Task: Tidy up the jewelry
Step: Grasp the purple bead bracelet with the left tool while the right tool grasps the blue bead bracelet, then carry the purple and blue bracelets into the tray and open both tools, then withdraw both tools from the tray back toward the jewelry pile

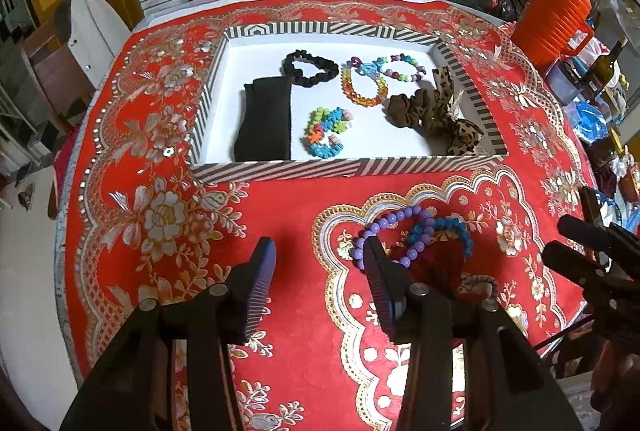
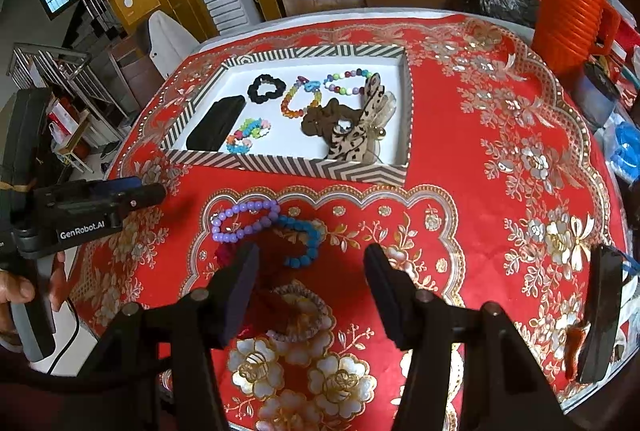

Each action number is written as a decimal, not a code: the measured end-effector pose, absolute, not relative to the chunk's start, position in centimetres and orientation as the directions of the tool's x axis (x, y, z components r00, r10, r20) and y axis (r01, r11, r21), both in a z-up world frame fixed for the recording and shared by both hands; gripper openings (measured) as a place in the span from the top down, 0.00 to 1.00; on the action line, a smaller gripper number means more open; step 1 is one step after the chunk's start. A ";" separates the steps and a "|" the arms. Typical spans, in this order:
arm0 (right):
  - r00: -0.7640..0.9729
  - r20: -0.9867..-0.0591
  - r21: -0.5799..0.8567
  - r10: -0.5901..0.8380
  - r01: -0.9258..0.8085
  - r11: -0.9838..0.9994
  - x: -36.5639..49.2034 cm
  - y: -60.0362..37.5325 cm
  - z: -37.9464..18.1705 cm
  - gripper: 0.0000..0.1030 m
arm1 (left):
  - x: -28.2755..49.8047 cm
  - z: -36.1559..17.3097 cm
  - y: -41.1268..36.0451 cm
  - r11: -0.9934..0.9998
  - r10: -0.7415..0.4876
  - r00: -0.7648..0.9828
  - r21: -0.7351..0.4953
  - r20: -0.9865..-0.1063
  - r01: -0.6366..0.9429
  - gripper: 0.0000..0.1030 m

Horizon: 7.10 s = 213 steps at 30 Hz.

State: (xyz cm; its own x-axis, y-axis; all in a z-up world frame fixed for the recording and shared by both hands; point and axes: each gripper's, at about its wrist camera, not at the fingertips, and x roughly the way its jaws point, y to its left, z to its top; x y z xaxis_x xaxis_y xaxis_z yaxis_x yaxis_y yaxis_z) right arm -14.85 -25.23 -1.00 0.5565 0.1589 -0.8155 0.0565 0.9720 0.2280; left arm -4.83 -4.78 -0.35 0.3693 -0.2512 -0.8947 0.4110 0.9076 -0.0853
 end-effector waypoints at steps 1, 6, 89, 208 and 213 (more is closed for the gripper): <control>0.553 -0.817 0.228 0.161 0.053 0.972 -14.7 -25.3 -1.2 0.44 | -4.8 -0.5 -4.7 0.904 -0.263 0.359 -0.099 -0.896 0.416 0.73; 0.549 -0.819 0.227 0.168 0.042 0.973 -14.1 -25.4 -2.3 0.44 | -4.3 -2.7 -4.1 0.884 -0.338 0.251 -0.215 -0.907 0.415 0.73; 0.639 -0.742 0.142 0.204 -0.148 0.979 -5.4 -24.4 5.2 0.92 | 5.5 4.4 -5.8 0.896 -0.248 0.441 -0.032 -0.863 0.443 1.00; 0.603 -0.769 0.212 0.212 -0.073 0.975 -9.1 -23.0 1.7 0.48 | 1.8 1.7 -3.6 0.946 -0.195 0.440 -0.050 -0.877 0.320 0.80; 0.601 -0.774 0.206 0.202 -0.063 0.976 -11.1 -23.4 1.4 0.48 | 0.0 1.4 -3.7 0.940 -0.195 0.434 -0.041 -0.880 0.340 0.80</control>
State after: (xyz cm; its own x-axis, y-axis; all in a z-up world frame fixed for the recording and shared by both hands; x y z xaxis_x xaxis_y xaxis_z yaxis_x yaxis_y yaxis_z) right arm -11.07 -23.39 1.43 0.6007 0.2021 -0.7735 -0.0628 0.9765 0.2063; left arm -0.04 -3.70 1.41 0.4336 -0.1951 -0.8797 0.3400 0.9395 -0.0408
